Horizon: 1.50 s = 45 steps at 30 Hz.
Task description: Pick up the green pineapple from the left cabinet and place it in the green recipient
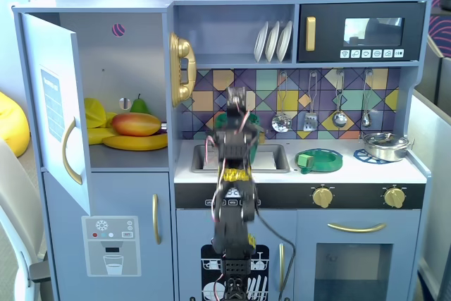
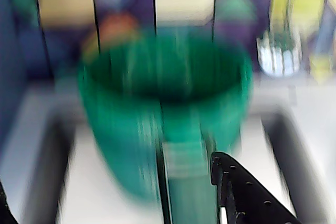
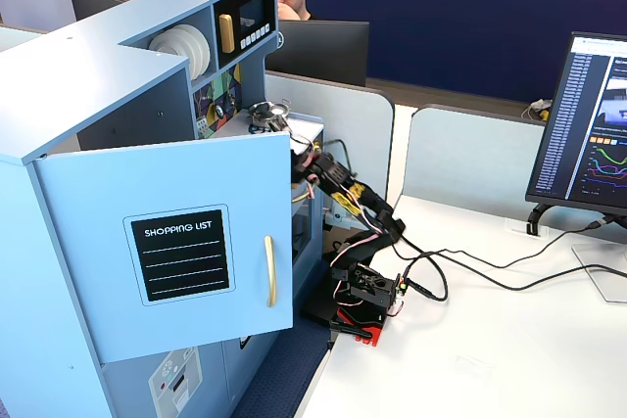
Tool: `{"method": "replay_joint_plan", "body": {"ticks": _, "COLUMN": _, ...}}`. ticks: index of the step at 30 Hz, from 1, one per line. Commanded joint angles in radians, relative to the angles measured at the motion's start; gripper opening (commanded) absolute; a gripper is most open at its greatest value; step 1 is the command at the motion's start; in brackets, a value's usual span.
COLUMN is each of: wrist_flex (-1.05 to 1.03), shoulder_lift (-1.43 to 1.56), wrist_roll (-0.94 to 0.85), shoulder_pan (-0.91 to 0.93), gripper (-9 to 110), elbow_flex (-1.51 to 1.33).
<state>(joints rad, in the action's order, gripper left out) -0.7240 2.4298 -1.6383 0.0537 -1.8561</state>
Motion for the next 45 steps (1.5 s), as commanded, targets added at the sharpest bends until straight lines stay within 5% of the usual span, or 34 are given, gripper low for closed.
{"method": "replay_joint_plan", "body": {"ticks": 1, "wrist_flex": -0.026, "shoulder_lift": 0.288, "wrist_roll": -0.002, "shoulder_pan": 0.023, "gripper": 45, "elbow_flex": -0.336}}
{"method": "replay_joint_plan", "body": {"ticks": 16, "wrist_flex": -0.256, "shoulder_lift": 0.730, "wrist_roll": -0.011, "shoulder_pan": 0.011, "gripper": 37, "elbow_flex": -1.072}}
{"method": "replay_joint_plan", "body": {"ticks": 30, "wrist_flex": -0.802, "shoulder_lift": 0.749, "wrist_roll": 0.055, "shoulder_pan": -0.015, "gripper": 12, "elbow_flex": -1.140}}
{"method": "replay_joint_plan", "body": {"ticks": 33, "wrist_flex": -0.807, "shoulder_lift": 0.749, "wrist_roll": 0.138, "shoulder_pan": -0.026, "gripper": 0, "elbow_flex": -1.141}}
{"method": "replay_joint_plan", "body": {"ticks": 45, "wrist_flex": -0.807, "shoulder_lift": 0.749, "wrist_roll": 0.132, "shoulder_pan": -0.023, "gripper": 1, "elbow_flex": -1.141}}
